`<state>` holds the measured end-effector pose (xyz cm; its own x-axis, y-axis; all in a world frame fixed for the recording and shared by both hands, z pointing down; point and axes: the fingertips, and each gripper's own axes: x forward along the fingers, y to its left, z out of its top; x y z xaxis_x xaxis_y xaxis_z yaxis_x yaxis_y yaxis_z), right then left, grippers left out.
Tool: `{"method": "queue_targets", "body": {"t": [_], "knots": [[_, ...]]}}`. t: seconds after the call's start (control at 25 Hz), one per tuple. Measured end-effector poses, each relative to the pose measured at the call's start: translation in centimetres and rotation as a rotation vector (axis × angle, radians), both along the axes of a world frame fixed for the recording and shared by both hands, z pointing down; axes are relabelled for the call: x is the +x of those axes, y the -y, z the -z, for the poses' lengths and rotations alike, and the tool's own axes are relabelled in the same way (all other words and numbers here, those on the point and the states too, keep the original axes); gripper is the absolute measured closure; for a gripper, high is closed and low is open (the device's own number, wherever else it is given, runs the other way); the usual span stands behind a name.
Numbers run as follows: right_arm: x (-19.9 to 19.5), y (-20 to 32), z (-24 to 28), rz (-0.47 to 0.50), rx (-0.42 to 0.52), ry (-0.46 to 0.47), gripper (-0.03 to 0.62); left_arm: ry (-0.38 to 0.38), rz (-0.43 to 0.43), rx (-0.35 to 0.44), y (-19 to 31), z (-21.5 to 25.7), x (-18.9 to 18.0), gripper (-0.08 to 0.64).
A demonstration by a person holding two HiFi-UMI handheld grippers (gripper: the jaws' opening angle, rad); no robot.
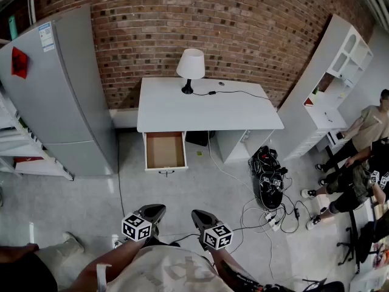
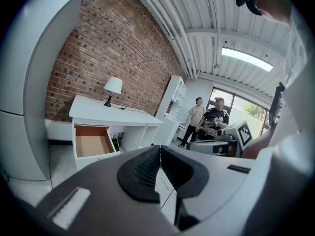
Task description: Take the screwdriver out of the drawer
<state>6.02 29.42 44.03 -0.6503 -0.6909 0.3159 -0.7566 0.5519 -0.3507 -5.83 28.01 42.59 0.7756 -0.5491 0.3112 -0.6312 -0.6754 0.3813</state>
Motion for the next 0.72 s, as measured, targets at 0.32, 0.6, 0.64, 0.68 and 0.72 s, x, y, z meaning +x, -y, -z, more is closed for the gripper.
{"method": "queue_targets", "body": {"t": [0.32,0.6,0.64,0.68,0.72], "knots": [[-0.1,0.4,0.1,-0.002,-0.001,0.000,0.586,0.002,0.000,0.004,0.6,0.4,-0.2,0.549],[0.6,0.7,-0.2,-0.026,-0.013,-0.010,0.586,0.010,0.007,0.005,0.7,0.4,-0.2,0.549],[0.8,0.8,-0.4,-0.034,-0.017,-0.013,0.586,0.011,0.009,0.005,0.7,0.4,-0.3,0.549],[1.0,0.9,-0.5,-0.042,-0.020,-0.014,0.586,0.012,0.010,0.005,0.6,0.4,-0.3,0.549],[1.2,0.9,-0.6,-0.048,-0.021,-0.013,0.586,0.014,0.011,0.004,0.6,0.4,-0.3,0.549]]}}
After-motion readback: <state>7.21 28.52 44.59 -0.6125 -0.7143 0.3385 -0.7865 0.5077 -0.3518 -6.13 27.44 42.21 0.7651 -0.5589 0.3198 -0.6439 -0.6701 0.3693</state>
